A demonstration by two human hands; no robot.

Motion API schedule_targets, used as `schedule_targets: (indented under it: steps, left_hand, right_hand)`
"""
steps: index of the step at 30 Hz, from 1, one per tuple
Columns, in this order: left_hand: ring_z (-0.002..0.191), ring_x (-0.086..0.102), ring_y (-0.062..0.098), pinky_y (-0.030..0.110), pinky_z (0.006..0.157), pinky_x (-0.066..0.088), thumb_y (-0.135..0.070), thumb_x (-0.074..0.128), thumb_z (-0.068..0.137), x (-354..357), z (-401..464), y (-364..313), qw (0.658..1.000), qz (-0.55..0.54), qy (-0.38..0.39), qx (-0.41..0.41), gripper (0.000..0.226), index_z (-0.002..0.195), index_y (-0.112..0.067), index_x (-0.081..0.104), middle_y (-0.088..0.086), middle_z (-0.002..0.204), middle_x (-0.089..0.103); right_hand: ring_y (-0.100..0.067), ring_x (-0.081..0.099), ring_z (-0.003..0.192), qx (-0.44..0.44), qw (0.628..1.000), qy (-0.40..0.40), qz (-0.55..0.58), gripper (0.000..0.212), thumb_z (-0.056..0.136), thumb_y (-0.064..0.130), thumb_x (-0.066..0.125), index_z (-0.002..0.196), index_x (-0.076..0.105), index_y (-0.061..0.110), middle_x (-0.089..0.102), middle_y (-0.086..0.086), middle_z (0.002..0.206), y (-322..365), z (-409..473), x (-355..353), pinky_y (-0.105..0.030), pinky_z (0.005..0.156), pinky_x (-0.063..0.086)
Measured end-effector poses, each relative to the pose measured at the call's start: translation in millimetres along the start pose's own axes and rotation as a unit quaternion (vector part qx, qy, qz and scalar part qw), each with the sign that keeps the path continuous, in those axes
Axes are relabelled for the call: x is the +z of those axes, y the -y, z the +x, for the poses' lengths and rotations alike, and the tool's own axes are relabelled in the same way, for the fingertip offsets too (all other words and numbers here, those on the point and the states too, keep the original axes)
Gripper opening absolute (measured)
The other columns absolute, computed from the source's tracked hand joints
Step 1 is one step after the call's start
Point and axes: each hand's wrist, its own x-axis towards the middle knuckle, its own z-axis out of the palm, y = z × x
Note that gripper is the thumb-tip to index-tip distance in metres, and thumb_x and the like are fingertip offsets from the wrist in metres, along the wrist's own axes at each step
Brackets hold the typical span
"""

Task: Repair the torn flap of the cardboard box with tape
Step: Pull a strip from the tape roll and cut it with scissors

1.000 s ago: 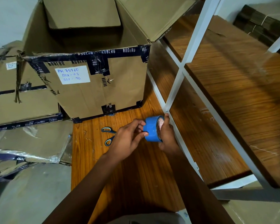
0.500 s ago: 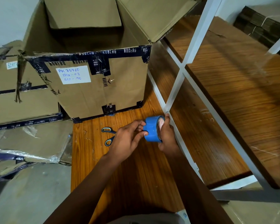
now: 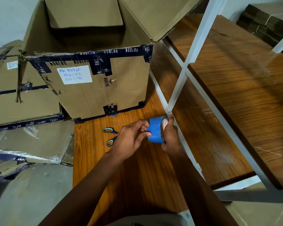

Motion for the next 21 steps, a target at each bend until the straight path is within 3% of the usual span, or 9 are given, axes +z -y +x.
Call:
schedule_targets:
  steps: [6, 9, 12, 21]
  left_hand:
    - [0.091, 0.063, 0.005, 0.019, 0.074, 0.051, -0.020, 0.071, 0.103, 2, -1, -2, 0.999, 0.013, 0.002, 0.031, 0.009, 0.108, -0.019, 0.065, -0.014, 0.102, 0.061]
    - [0.096, 0.071, 0.010, 0.025, 0.080, 0.059, -0.021, 0.074, 0.101, -4, 6, -6, 0.999, -0.035, -0.018, 0.009, 0.025, 0.122, -0.016, 0.061, -0.010, 0.102, 0.068]
    - [0.100, 0.074, 0.009, 0.023, 0.089, 0.061, -0.020, 0.077, 0.099, -12, 14, -10, 0.998, -0.059, -0.015, -0.007, 0.047, 0.141, -0.013, 0.056, -0.012, 0.102, 0.072]
    - [0.101, 0.073, 0.005, 0.036, 0.086, 0.065, -0.025, 0.081, 0.096, -11, 12, -7, 1.000, -0.024, -0.017, 0.002, 0.034, 0.127, -0.018, 0.067, -0.014, 0.110, 0.072]
  right_hand:
    - [-0.022, 0.070, 0.081, 0.000, 1.000, -0.004, 0.017, 0.061, 0.103, 0.069, 0.035, 0.136, 0.049, 0.019, 0.067, -0.004, 0.095, 0, 0, 1, -0.032, 0.058, 0.052]
    - [-0.022, 0.071, 0.081, -0.006, 1.000, 0.004, 0.023, 0.059, 0.103, 0.069, 0.035, 0.132, 0.051, 0.020, 0.069, -0.005, 0.094, 6, 0, 7, -0.033, 0.059, 0.053]
    - [-0.026, 0.076, 0.088, -0.009, 0.999, 0.013, 0.029, 0.073, 0.101, 0.072, 0.036, 0.141, 0.055, 0.014, 0.076, -0.010, 0.107, 8, 5, 10, -0.032, 0.061, 0.058]
    - [-0.025, 0.076, 0.084, -0.005, 0.999, 0.026, 0.041, 0.071, 0.101, 0.072, 0.036, 0.140, 0.056, 0.016, 0.076, -0.012, 0.108, 4, 8, 5, -0.029, 0.057, 0.058]
